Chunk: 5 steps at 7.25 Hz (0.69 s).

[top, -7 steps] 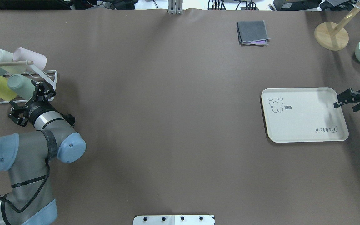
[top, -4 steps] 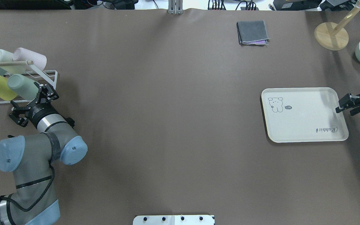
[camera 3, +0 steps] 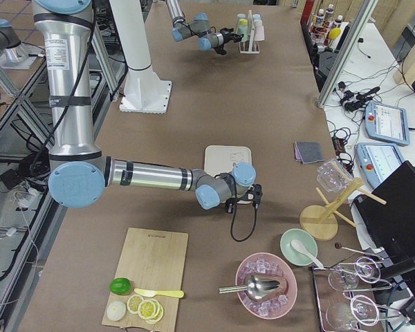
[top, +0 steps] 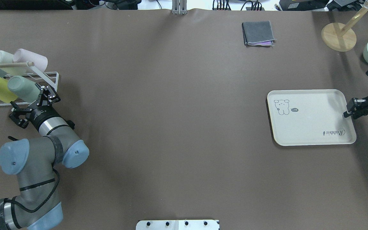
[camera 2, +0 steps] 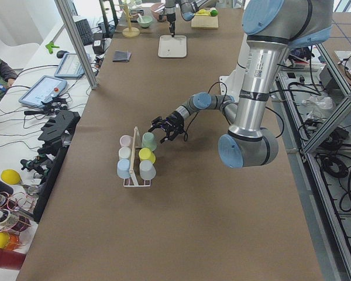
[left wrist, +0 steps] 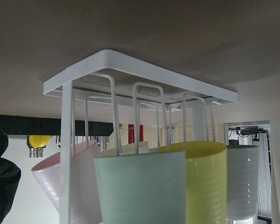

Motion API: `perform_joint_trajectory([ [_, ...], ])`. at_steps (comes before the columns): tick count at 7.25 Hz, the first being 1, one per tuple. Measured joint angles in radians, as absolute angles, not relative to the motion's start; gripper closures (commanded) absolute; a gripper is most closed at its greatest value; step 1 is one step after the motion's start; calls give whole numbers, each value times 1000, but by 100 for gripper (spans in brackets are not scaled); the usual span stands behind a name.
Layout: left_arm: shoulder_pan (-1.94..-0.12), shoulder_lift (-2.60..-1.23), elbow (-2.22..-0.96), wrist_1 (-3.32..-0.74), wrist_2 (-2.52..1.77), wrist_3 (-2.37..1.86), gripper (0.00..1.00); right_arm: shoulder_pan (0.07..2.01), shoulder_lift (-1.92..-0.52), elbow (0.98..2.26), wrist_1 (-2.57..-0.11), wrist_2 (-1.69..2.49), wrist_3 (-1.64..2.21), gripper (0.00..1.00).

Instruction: Pick up and place green cup on tray

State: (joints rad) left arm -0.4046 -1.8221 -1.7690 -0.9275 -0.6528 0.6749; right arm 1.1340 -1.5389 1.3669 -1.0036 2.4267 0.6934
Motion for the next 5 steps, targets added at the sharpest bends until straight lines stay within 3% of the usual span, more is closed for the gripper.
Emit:
perform_joint_trajectory([
  [5,-408,-1830,-1698,-980,-633,675,2,1132,-1530,1404,-972,2450,694,100],
])
